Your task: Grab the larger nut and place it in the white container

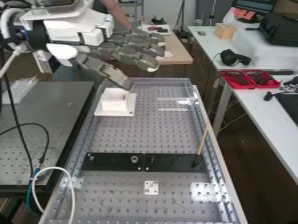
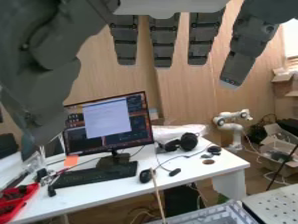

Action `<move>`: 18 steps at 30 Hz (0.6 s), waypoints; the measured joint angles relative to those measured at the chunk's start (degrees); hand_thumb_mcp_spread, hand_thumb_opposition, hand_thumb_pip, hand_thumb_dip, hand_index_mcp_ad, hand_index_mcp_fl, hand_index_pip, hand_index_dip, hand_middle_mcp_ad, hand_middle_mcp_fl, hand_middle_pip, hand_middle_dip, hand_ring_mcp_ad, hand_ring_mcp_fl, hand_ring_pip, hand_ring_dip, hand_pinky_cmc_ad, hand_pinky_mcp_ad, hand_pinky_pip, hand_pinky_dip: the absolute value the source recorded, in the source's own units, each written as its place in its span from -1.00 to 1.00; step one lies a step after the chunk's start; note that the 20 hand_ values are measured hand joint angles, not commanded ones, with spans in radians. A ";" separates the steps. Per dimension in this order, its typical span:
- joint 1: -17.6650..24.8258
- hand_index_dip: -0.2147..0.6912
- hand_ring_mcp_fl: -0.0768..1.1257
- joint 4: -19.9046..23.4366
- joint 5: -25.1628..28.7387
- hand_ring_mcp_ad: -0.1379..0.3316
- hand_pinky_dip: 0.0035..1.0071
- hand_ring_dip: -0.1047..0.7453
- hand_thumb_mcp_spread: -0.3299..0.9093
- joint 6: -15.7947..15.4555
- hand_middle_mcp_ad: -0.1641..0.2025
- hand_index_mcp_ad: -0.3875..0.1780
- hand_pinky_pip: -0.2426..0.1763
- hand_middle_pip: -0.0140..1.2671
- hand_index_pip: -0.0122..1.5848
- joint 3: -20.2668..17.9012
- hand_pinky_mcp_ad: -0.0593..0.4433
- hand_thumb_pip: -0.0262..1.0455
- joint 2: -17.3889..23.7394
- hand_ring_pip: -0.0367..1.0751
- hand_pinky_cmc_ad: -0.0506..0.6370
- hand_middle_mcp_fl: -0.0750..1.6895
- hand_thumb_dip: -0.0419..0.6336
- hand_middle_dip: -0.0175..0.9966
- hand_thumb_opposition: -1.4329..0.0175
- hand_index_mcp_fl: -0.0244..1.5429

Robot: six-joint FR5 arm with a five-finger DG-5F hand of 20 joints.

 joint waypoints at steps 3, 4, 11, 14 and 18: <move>-0.12 -0.57 -0.87 -0.35 -0.60 0.33 0.30 -0.39 -0.36 -0.18 0.36 0.02 -0.44 -0.77 -0.72 0.60 0.62 0.39 -0.46 -0.74 0.35 -0.91 -0.50 -0.47 -0.10 -0.90; -0.16 -0.57 -0.87 -0.68 -0.78 0.33 0.30 -0.39 -0.36 -0.32 0.36 0.02 -0.44 -0.77 -0.71 0.86 0.62 0.39 -0.59 -0.74 0.36 -0.91 -0.50 -0.47 -0.10 -0.90; -0.38 -0.59 -0.87 -1.83 -2.09 0.34 0.27 -0.39 -0.36 -0.46 0.36 0.02 -0.44 -0.77 -0.72 1.88 0.62 0.39 -1.11 -0.74 0.35 -0.91 -0.50 -0.47 -0.10 -0.89; -0.44 -0.59 -0.87 -2.13 -2.68 0.33 0.26 -0.39 -0.36 -0.06 0.36 0.02 -0.44 -0.77 -0.74 2.17 0.62 0.39 -1.34 -0.74 0.35 -0.91 -0.50 -0.47 -0.10 -0.90; -0.37 -0.59 -0.87 -2.76 -3.37 0.34 0.23 -0.38 -0.36 -0.49 0.36 0.02 -0.44 -0.77 -0.75 2.49 0.62 0.40 -1.44 -0.74 0.35 -0.91 -0.50 -0.47 -0.10 -0.89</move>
